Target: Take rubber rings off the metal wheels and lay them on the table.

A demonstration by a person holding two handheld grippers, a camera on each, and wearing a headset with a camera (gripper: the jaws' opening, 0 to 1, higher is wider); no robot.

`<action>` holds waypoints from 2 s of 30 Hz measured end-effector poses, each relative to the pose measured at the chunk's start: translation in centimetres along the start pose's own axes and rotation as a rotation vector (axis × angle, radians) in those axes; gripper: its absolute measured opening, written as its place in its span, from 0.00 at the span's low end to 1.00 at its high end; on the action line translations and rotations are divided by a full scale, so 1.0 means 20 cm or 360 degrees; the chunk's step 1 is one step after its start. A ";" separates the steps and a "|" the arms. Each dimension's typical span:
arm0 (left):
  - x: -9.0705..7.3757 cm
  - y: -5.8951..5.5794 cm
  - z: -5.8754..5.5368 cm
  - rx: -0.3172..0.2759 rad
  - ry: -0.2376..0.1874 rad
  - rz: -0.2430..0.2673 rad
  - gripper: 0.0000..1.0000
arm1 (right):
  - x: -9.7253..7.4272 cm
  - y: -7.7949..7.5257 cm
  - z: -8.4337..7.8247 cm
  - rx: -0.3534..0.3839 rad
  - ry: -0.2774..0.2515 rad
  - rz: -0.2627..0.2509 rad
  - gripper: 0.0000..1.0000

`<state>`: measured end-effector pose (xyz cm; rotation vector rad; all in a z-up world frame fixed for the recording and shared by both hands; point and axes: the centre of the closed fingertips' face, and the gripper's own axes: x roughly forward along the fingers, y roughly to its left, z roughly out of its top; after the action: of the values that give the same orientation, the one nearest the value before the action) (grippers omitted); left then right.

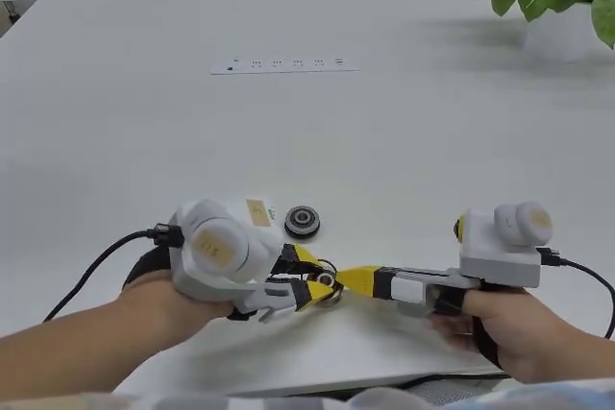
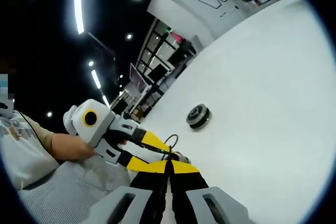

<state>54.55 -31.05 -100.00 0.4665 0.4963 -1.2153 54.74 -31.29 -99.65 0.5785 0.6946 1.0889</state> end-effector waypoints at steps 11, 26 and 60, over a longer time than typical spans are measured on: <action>-0.08 -0.02 0.03 0.0015 -0.0035 -0.0045 0.28 | 0.00 0.01 0.03 -0.0026 0.0002 0.0011 0.00; -0.32 0.07 0.12 -0.0108 -0.0186 0.0035 0.43 | 0.05 0.08 0.13 -0.0077 -0.0001 0.0073 0.00; -0.67 0.22 -0.07 -0.0311 -0.0190 0.0270 0.67 | 0.38 0.04 0.06 -0.0119 0.0255 0.0087 0.00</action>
<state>54.96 -18.74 -92.86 0.2623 0.4581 -1.0135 57.45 -24.13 -99.84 0.4518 0.7770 1.2162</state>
